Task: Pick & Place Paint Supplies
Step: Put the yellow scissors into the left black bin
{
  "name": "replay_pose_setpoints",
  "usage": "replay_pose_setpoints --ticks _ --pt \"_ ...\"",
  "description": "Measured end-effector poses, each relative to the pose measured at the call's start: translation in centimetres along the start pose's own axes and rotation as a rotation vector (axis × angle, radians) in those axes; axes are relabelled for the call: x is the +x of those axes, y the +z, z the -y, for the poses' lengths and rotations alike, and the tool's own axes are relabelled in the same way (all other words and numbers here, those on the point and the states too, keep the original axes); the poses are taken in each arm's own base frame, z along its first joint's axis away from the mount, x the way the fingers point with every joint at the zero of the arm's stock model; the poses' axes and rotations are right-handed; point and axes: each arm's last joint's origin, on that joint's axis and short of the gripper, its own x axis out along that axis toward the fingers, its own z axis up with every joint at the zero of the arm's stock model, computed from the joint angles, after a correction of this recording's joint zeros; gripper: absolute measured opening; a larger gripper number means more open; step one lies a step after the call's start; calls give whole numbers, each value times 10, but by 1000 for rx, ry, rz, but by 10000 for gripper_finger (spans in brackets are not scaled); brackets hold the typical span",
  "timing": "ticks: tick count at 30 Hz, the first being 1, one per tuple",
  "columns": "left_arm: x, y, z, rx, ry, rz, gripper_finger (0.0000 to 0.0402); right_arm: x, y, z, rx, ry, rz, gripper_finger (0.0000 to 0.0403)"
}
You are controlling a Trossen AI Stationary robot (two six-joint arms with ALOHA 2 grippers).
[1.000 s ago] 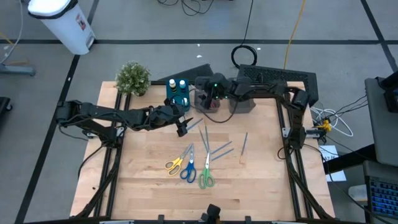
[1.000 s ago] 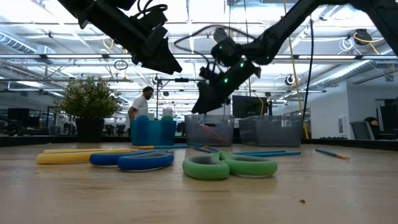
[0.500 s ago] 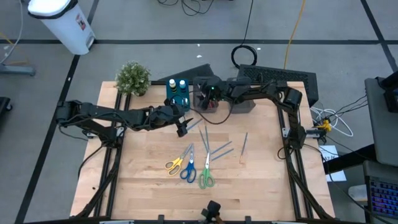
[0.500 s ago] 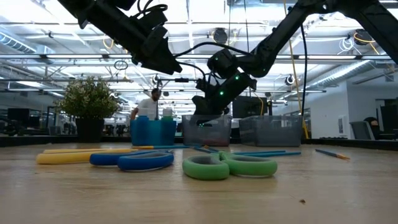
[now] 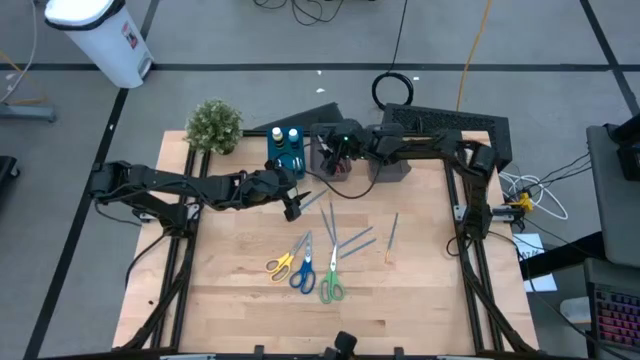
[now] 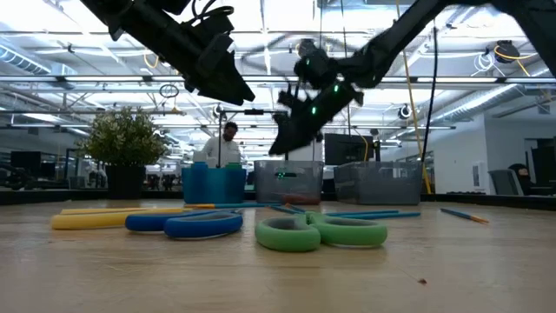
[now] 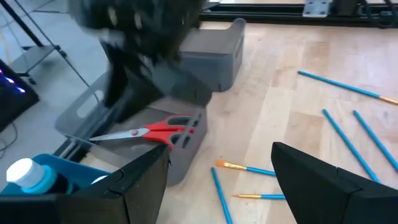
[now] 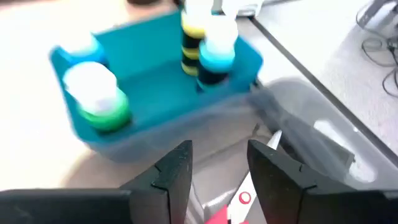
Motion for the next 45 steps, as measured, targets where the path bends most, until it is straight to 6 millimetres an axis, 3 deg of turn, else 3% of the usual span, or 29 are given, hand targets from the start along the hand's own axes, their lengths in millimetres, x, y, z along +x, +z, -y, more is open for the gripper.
replay_pose_setpoints --ticks 8,14,24,34,40,45 --pt "0 0 1 -24 -23 -1 285 -64 36 -29 -44 74 30 145" --pt "0 0 2 -37 -53 -3 285 -109 38 -57 -89 151 55 140" --pt "-3 0 11 -41 -105 -1 285 -160 -2 -92 -111 287 99 137" --pt "-7 -2 21 -74 -169 -18 285 -180 -61 -110 -124 398 243 135" --pt "-14 -20 35 -43 -378 -209 285 -188 -72 -108 -115 414 306 134" --pt "-29 -44 55 -55 -493 -473 285 -190 -77 -106 -122 412 301 134"
